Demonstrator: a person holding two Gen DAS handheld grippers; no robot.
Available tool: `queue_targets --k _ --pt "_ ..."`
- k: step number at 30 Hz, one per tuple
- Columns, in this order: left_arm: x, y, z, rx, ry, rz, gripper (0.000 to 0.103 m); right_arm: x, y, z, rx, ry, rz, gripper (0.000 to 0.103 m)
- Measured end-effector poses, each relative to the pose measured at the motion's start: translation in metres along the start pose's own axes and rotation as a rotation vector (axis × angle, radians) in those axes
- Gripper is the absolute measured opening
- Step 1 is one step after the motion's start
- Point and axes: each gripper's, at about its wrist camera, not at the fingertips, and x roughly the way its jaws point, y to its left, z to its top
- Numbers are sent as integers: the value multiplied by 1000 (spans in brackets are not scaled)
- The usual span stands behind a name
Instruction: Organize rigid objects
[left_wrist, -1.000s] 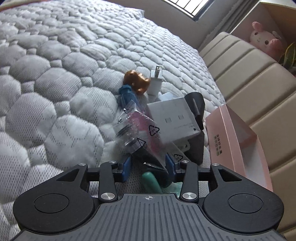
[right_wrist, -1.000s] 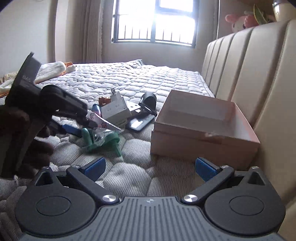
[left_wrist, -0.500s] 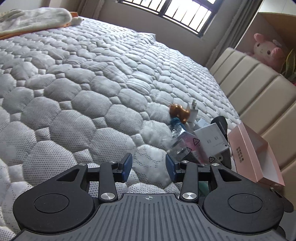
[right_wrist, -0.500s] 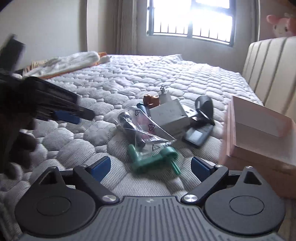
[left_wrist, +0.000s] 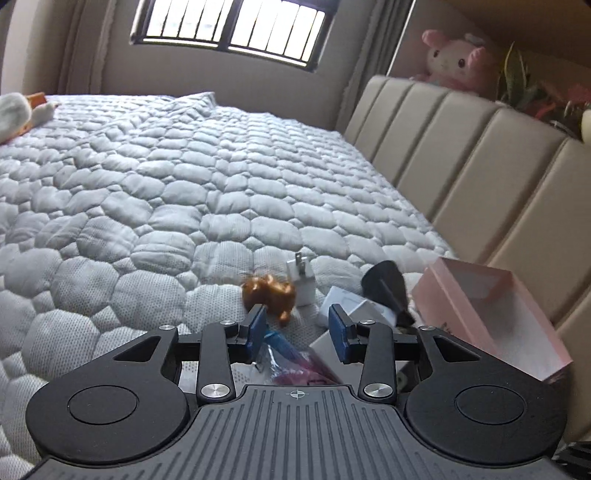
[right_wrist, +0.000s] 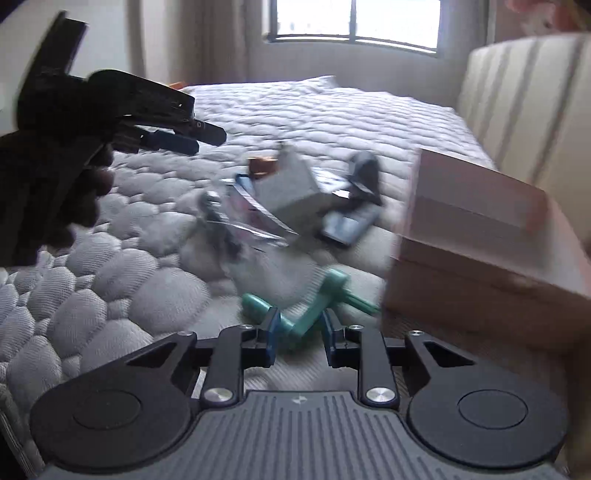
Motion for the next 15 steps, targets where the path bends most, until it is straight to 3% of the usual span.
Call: queue_targets --k 3,6,8,10,15 --pt "16 11 -6 -45 101 -54 27 -16 -22 -20 29 -2 -101 24" --pt "3 22 -29 -86 151 -143 25 -23 -39 -36 58 6 -134 28" --pt "-11 21 -44 -68 175 -193 25 -24 -44 -41 61 3 -134 54" --pt "-25 19 -61 -48 221 -244 25 -20 -44 -42 70 -4 -133 65" --pt "-53 9 -99 14 294 -302 25 -11 -33 -40 92 6 -96 66"
